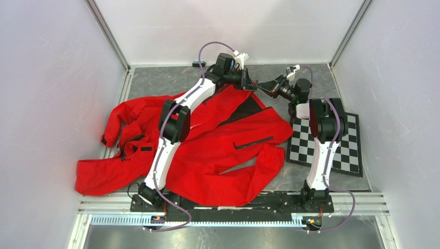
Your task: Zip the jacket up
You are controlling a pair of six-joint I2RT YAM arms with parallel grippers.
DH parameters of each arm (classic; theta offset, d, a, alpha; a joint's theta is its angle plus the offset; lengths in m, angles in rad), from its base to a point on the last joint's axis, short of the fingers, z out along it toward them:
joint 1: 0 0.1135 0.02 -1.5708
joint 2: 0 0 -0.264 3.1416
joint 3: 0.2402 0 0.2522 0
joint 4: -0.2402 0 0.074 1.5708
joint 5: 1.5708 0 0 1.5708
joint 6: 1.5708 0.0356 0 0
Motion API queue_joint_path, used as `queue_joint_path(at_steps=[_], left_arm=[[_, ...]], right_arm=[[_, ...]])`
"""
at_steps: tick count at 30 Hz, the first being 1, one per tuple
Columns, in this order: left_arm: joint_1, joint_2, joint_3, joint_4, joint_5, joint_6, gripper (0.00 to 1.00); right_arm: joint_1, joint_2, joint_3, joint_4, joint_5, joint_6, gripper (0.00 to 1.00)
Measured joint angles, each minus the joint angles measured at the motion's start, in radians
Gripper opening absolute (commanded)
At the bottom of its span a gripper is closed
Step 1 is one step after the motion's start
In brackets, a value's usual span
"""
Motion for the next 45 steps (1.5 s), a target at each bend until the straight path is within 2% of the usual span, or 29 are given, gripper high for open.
queue_joint_path(at_steps=[6, 9, 11, 16, 18, 20, 23, 25, 29, 34, 45], left_arm=[[0.003, 0.000, 0.000, -0.006, 0.002, 0.001, 0.07], [0.006, 0.000, 0.000, -0.014, 0.002, 0.002, 0.20], [0.008, 0.000, 0.000, -0.020, 0.002, 0.002, 0.22], [0.019, 0.000, -0.006, -0.006, 0.024, -0.010, 0.12], [0.021, 0.000, -0.013, 0.006, 0.037, -0.017, 0.17], [0.022, 0.000, -0.014, 0.013, 0.045, -0.027, 0.27], [0.026, 0.000, -0.021, 0.039, 0.053, -0.048, 0.35], [0.030, 0.000, -0.027, 0.059, 0.065, -0.067, 0.35], [0.036, 0.000, -0.042, 0.108, 0.086, -0.107, 0.27], [0.041, 0.000, -0.045, 0.136, 0.099, -0.134, 0.32], [0.040, 0.000, -0.046, 0.156, 0.115, -0.154, 0.31]], right_arm=[[0.000, 0.000, 0.000, 0.002, -0.003, 0.004, 0.00], [0.000, 0.000, 0.000, 0.000, -0.002, 0.001, 0.00], [0.000, 0.000, 0.000, -0.004, -0.003, -0.003, 0.00], [0.000, -0.002, 0.000, -0.006, -0.003, -0.008, 0.00], [0.000, -0.003, 0.000, -0.006, -0.003, -0.014, 0.00], [0.000, -0.003, 0.000, -0.006, -0.003, -0.015, 0.00], [0.000, -0.008, 0.000, -0.006, -0.004, -0.015, 0.00], [0.000, -0.009, 0.000, -0.006, -0.006, -0.016, 0.00], [0.000, -0.009, 0.000, -0.006, -0.006, -0.016, 0.00], [0.002, -0.009, 0.000, -0.006, -0.006, -0.016, 0.00], [0.007, -0.009, 0.000, -0.005, -0.006, -0.013, 0.00]])
